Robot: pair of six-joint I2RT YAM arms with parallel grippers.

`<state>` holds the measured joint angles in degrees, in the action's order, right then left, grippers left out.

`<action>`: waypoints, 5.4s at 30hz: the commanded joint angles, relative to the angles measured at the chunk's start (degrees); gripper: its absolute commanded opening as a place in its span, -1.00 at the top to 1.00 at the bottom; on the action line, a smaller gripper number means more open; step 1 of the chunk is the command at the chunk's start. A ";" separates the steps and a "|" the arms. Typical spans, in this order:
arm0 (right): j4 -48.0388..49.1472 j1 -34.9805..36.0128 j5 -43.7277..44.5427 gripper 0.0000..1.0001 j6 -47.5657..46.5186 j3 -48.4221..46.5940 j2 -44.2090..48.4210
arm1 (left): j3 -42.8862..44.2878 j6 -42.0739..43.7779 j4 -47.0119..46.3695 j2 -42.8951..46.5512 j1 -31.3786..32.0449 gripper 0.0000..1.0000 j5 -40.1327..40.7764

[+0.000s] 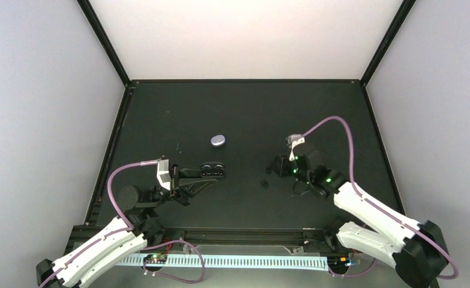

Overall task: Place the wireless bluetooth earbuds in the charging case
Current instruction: Open the charging case, then pick up the earbud from the center of the board, then place the earbud in the charging case.

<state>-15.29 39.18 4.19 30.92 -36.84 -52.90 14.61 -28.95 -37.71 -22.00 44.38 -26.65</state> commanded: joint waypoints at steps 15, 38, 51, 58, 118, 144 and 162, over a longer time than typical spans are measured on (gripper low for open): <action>12.53 -5.06 -0.22 0.31 2.25 3.47 -24.21 | -0.73 2.41 3.48 1.64 0.44 0.97 0.95; 13.39 -5.52 0.68 0.44 -1.25 -0.65 -33.51 | -0.72 4.23 4.70 0.64 0.44 0.97 0.56; 12.08 -5.25 -3.16 0.50 -2.24 -2.68 -36.63 | -0.72 4.33 4.57 0.33 0.44 0.97 0.17; 12.32 -4.77 -4.25 0.59 -2.06 -2.91 -37.64 | -0.72 4.30 4.73 0.25 0.49 0.97 -0.06; -24.84 35.16 -8.75 0.98 -35.05 -44.28 -9.92 | 1.47 -0.23 -2.38 -3.63 0.80 0.97 -12.78; -22.88 35.97 -8.46 0.98 -34.76 -42.14 -12.73 | 1.56 -1.10 -3.19 -3.24 0.89 0.97 -13.25; -22.54 36.83 -7.55 0.98 -34.93 -41.41 -13.54 | 1.74 -1.63 -3.80 -3.01 0.97 0.97 -12.15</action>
<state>-38.54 75.24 -4.67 -3.16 -79.00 -66.00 13.89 -29.87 -38.61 -25.50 44.77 -38.85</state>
